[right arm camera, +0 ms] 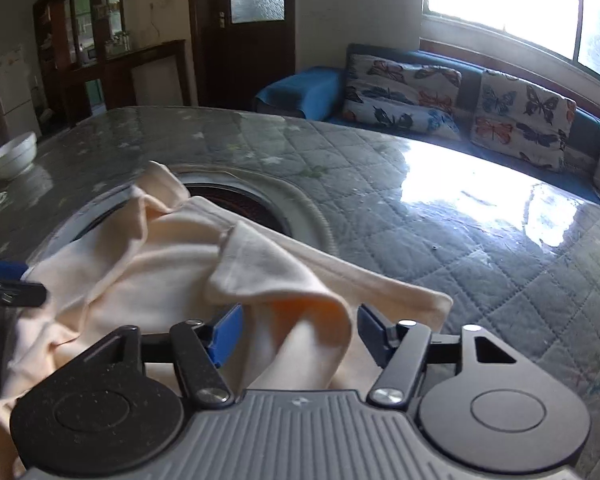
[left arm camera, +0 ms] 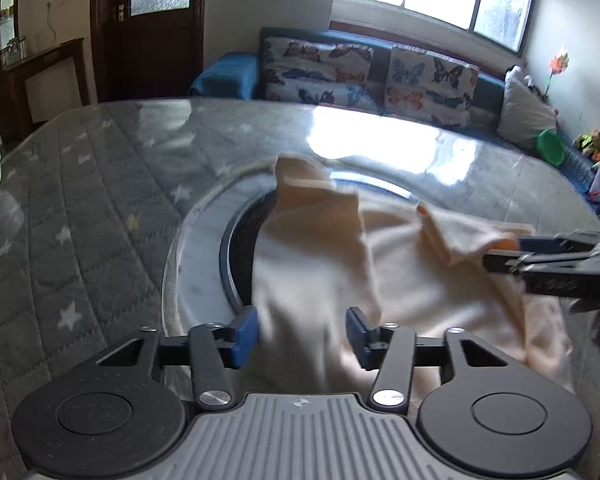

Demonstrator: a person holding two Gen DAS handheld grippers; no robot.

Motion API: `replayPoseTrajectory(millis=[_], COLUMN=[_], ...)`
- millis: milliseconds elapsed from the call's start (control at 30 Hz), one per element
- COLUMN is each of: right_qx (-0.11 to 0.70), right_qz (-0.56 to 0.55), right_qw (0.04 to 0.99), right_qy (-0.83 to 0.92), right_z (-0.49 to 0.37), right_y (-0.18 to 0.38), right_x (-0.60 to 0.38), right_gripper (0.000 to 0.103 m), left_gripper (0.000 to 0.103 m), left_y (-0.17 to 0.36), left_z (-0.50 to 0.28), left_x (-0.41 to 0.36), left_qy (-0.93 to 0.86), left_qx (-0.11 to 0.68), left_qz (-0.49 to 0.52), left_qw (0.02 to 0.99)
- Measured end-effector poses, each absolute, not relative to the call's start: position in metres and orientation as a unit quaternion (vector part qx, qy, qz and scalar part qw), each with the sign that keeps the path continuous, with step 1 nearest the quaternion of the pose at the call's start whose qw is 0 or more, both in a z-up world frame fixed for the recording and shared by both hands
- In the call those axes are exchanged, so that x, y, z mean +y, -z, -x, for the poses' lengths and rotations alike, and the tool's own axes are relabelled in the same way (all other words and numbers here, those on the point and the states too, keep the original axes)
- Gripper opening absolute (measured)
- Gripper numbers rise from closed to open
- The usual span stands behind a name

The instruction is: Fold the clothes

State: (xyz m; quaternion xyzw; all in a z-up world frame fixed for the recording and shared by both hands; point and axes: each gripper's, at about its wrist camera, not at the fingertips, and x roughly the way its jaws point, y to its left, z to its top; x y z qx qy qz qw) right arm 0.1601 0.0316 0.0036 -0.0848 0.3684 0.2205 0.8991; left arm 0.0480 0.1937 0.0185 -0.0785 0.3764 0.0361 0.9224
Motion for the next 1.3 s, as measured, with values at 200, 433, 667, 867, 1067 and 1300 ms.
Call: replayPoseTrajectory(millis=[200, 433, 667, 867, 1067, 1300], right_qx=[0.373, 0.348, 0.327, 0.309, 0.303, 0.298], right_qz=[0.075, 0.075, 0.068, 0.057, 0.033, 0.002], right_qw=[0.895, 0.906, 0.921, 0.936, 0.946, 0.952], right_qy=[-0.231, -0.230, -0.201, -0.156, -0.108, -0.072], right_z=[-0.167, -0.158, -0.141, -0.108, -0.062, -0.018], right_y=[0.003, -0.007, -0.027, -0.042, -0.048, -0.049], right_x=[0.030, 0.023, -0.013, -0.060, -0.110, -0.140], right_gripper=[0.027, 0.012, 0.012, 0.012, 0.012, 0.012], left_gripper=[0.070, 0.077, 0.040, 0.013, 0.010, 0.010], left_y=[-0.035, -0.023, -0.003, -0.010, -0.037, -0.072], left_z=[-0.084, -0.140, -0.169, -0.149, -0.101, -0.016], left_x=[0.194, 0.174, 0.176, 0.199, 0.236, 0.287], left_qy=[-0.039, -0.041, -0.073, -0.078, -0.102, -0.135], left_qx=[0.360, 0.370, 0.395, 0.386, 0.347, 0.291], left_qz=[0.074, 0.038, 0.031, 0.056, 0.093, 0.148], left_qw=[0.929, 0.927, 0.915, 0.918, 0.928, 0.936])
